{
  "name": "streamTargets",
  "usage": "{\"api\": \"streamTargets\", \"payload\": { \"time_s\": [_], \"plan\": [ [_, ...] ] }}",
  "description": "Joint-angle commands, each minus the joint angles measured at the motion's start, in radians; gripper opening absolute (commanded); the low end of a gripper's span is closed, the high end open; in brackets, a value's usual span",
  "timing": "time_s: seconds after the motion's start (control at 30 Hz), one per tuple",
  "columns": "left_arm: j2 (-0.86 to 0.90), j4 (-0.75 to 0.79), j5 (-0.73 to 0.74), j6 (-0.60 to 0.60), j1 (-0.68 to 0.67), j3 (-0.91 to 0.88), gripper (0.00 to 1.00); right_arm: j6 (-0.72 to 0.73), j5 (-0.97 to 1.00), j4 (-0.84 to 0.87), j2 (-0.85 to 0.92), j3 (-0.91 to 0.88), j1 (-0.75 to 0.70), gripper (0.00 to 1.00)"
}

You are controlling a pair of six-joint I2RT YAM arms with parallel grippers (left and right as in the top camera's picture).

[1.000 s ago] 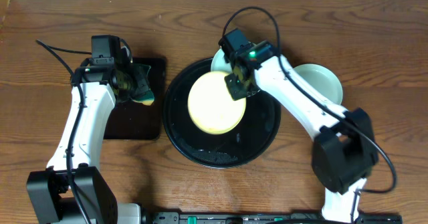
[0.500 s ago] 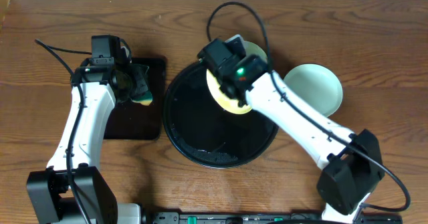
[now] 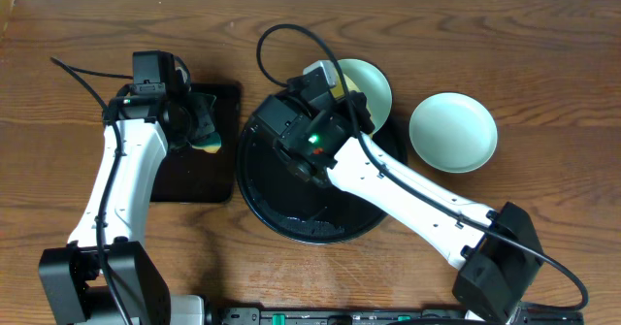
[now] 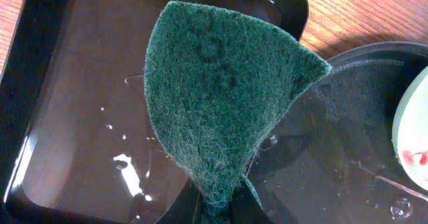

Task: Clean dirty plates on tray and stack at the side

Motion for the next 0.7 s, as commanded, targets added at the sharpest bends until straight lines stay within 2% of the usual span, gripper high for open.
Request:
{"api": "streamTargets", "payload": {
  "time_s": [0.0,0.13,0.37,0.4,0.43,0.47,0.57,0.67],
  "plan": [
    [-0.003,0.000,-0.016,-0.009,0.005,0.014,0.07,0.089,-0.197,-0.011,-0.035,0.001,-0.016,0.01],
    [-0.003,0.000,-0.016,-0.009,0.005,0.014,0.07,0.055,-0.537,-0.009,-0.029,-0.006,-0.058,0.01],
    [-0.003,0.000,-0.016,-0.009,0.005,0.013,0.07,0.038,-0.785,0.072,-0.001,-0.149,-0.133,0.02],
    [-0.003,0.000,-0.016,-0.009,0.005,0.013,0.07,0.018,-0.813,0.091,-0.001,-0.172,-0.139,0.06],
    [-0.003,0.000,-0.016,-0.009,0.005,0.013,0.08,-0.013,-0.860,0.123,-0.001,-0.208,-0.149,0.14],
    [-0.003,0.000,-0.016,-0.009,0.005,0.013,0.07,-0.023,-0.880,0.134,-0.001,-0.221,-0.153,0.18],
    [-0.003,0.000,-0.016,-0.009,0.005,0.013,0.08,-0.032,-0.906,0.146,-0.001,-0.230,-0.166,0.25],
    [-0.003,0.000,-0.016,-0.010,0.005,0.013,0.07,-0.112,-0.968,0.180,-0.001,-0.230,-0.192,0.37]
  ]
}}
